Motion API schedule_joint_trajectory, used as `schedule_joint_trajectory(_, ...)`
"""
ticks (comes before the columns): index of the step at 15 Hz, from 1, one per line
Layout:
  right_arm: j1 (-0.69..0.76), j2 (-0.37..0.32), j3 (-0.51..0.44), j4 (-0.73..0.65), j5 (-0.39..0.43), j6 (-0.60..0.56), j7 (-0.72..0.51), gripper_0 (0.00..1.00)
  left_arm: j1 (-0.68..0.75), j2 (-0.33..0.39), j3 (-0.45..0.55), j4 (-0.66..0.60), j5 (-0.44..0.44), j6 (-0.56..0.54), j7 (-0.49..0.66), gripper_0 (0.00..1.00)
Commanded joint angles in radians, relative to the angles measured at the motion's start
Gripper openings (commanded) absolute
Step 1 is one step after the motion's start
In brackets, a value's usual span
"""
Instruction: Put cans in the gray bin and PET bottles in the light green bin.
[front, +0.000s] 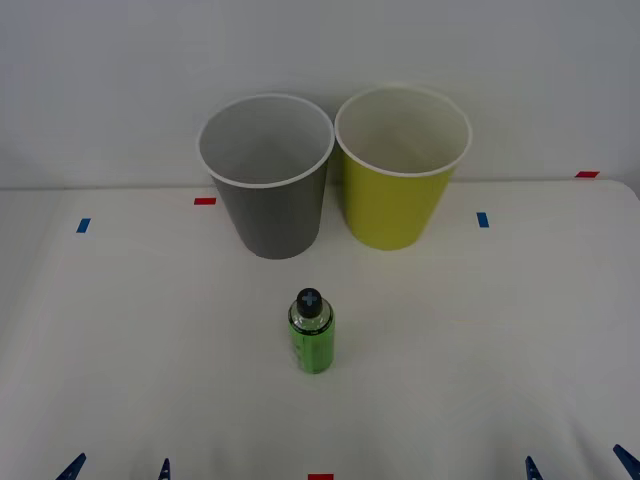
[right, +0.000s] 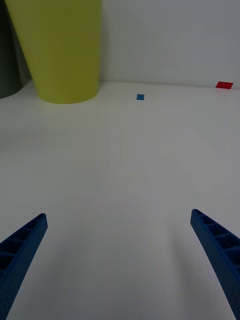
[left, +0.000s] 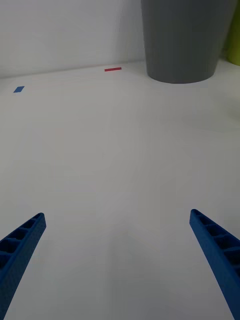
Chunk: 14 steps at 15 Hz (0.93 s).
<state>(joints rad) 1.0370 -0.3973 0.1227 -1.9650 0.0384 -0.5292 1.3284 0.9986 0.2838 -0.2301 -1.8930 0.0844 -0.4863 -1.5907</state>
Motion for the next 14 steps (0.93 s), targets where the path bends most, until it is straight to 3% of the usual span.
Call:
schedule_joint_trajectory(1,0.0,0.0,0.0,0.0,0.0,0.0,0.0,1.0,0.0,0.0,0.0,0.0,0.0,0.0,0.0,1.0)
schedule_joint_trajectory(14,0.0,0.0,0.0,0.0,0.0,0.0,0.0,1.0,0.0,0.0,0.0,0.0,0.0,0.0,0.0,1.0)
